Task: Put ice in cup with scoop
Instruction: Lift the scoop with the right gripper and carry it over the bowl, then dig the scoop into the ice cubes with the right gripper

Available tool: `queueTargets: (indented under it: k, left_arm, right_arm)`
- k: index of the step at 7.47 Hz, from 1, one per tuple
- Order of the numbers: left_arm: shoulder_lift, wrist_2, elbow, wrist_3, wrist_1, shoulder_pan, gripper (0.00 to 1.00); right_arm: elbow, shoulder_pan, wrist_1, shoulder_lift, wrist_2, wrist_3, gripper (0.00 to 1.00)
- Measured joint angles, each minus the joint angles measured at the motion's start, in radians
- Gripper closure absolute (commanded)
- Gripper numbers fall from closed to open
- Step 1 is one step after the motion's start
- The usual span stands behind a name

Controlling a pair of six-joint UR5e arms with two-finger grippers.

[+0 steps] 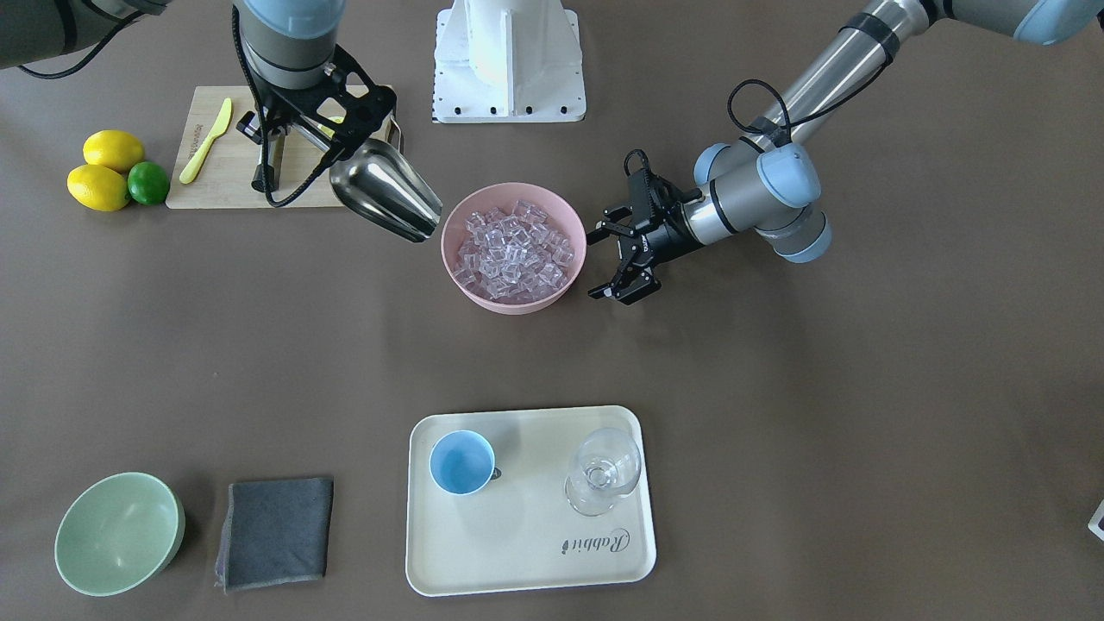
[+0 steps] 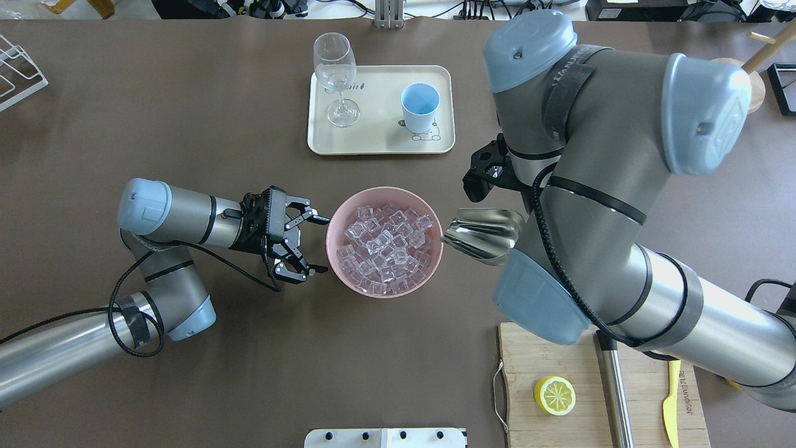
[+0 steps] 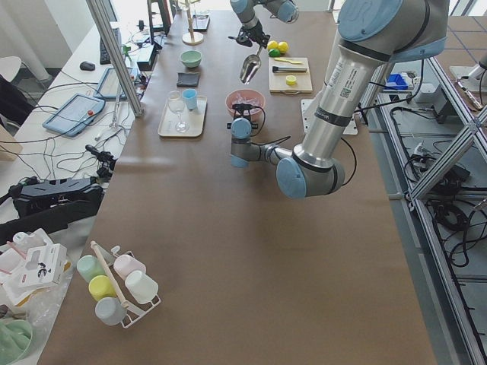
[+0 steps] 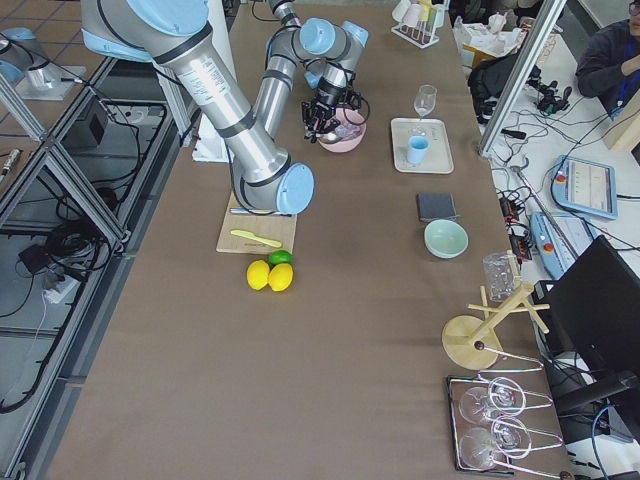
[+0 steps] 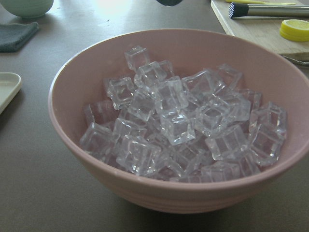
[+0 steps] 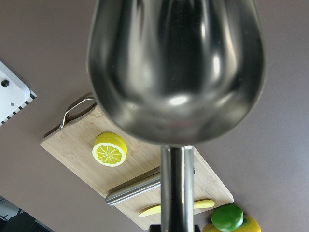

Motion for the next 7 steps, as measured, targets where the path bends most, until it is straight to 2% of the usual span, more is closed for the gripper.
queueTargets:
  k: [3, 7]
  left_arm:
    - [-0.006, -0.005, -0.006, -0.03, 0.0, -0.001, 0.02]
    - [-0.003, -0.007, -0.009, -0.038, -0.036, -0.001, 0.02]
  right_arm:
    - [-0.094, -0.021, -0.05, 0.089, -0.02, 0.001, 1.0]
    - [-0.15, -0.1, -0.068, 0.117, -0.075, 0.016, 1.0]
